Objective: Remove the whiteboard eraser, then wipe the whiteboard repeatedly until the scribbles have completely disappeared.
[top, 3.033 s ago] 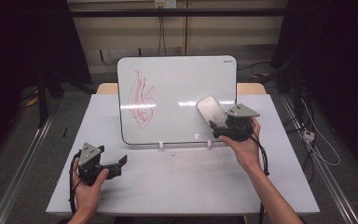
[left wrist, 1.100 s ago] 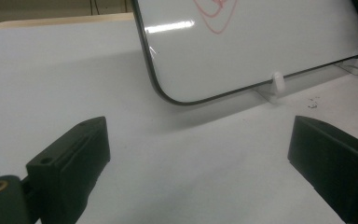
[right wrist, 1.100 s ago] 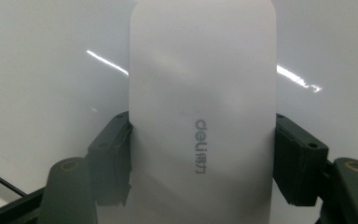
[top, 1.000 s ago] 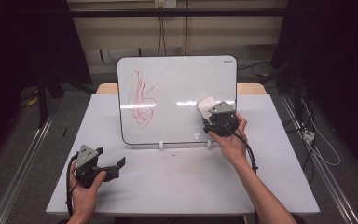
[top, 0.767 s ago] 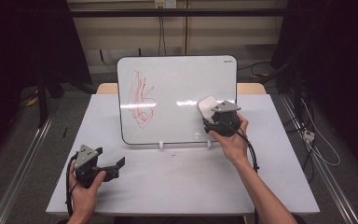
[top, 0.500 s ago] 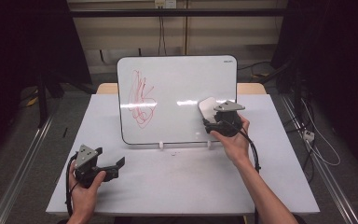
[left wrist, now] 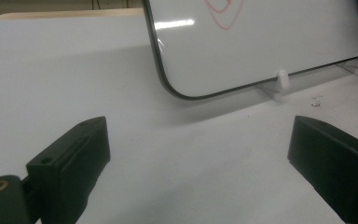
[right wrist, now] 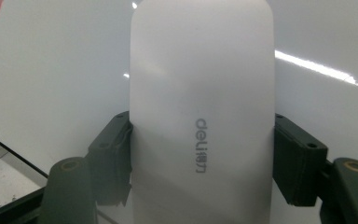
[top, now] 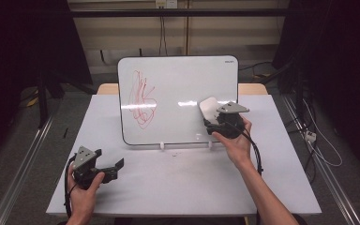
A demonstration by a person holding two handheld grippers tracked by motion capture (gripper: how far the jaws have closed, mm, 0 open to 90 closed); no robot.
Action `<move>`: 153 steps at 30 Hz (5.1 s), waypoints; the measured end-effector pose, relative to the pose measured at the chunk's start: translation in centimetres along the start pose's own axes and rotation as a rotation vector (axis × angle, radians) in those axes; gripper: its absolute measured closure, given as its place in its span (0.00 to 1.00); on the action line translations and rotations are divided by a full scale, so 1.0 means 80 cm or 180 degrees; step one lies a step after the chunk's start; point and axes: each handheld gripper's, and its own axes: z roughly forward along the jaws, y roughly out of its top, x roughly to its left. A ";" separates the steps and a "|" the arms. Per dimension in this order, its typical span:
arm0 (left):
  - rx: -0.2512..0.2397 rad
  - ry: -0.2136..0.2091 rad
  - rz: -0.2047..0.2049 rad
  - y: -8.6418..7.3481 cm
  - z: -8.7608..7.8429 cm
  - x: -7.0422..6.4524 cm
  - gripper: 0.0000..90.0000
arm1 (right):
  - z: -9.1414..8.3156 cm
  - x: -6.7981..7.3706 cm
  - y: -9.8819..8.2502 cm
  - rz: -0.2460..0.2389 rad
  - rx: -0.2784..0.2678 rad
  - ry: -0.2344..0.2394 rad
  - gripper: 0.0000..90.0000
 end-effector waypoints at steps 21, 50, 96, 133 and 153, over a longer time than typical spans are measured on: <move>0.0021 -0.0002 0.0045 0.002 -0.001 -0.005 0.06 | -0.027 0.008 -0.002 -0.0124 -0.0249 0.0126 0.35; 0.0089 -0.0020 0.0042 -0.001 0.006 -0.002 0.06 | -0.021 0.047 0.036 -0.0393 -0.0441 0.0305 0.35; 0.0074 -0.0095 0.0039 0.001 0.005 -0.006 0.06 | 0.051 0.121 0.168 -0.0783 -0.0622 0.0431 0.35; 0.0088 -0.0048 0.0201 0.002 0.003 -0.009 0.06 | 0.107 0.152 0.203 -0.1265 -0.0458 -0.0043 0.35; 0.0073 -0.0050 0.0192 0.002 0.001 -0.008 0.06 | 0.124 0.168 0.198 -0.1401 -0.0433 -0.0295 0.35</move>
